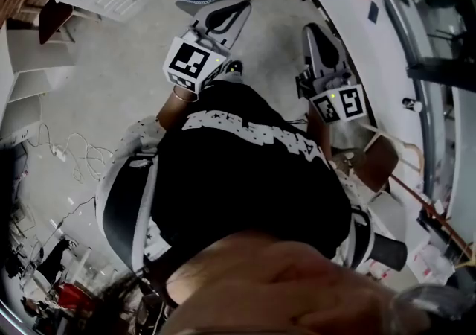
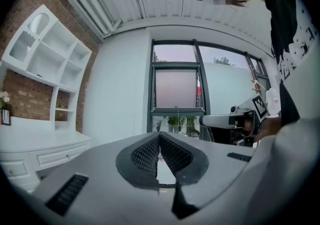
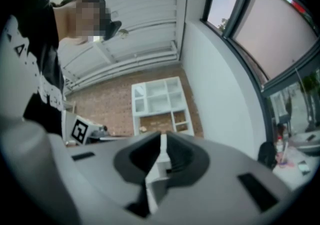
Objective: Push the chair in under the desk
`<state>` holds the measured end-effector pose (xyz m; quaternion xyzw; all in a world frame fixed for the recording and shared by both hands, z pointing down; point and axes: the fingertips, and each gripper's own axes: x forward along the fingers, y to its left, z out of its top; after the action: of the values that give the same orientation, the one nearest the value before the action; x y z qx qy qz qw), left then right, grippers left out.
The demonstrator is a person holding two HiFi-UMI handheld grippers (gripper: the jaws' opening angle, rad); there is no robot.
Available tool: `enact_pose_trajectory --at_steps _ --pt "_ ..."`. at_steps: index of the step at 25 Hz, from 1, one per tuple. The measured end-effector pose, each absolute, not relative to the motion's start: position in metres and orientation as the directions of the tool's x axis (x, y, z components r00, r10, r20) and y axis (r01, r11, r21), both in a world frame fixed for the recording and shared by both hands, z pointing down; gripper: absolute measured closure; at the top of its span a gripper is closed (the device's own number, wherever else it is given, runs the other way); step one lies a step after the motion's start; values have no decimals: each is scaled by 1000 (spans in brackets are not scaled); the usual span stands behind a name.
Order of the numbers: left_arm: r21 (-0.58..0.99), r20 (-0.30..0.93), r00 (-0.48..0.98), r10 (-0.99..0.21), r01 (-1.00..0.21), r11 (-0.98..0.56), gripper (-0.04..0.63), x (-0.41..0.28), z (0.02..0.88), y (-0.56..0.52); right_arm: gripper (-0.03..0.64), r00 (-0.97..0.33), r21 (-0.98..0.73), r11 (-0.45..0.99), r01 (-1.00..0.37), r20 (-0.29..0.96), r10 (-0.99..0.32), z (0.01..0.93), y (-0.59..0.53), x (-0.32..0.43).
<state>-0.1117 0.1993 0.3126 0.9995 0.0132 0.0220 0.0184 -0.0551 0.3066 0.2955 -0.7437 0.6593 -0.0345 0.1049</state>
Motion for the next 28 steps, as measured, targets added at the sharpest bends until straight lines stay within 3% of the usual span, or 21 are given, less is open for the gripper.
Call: enact_pose_trajectory --at_steps 18,28 --pt "69 28 999 16 14 -998 560 -45 321 115 583 98 -184 -84 -979 -67 -993 297 216 10" --pt "79 60 996 -69 -74 -994 558 -47 330 95 583 -29 -226 43 -973 -66 -997 302 182 13"
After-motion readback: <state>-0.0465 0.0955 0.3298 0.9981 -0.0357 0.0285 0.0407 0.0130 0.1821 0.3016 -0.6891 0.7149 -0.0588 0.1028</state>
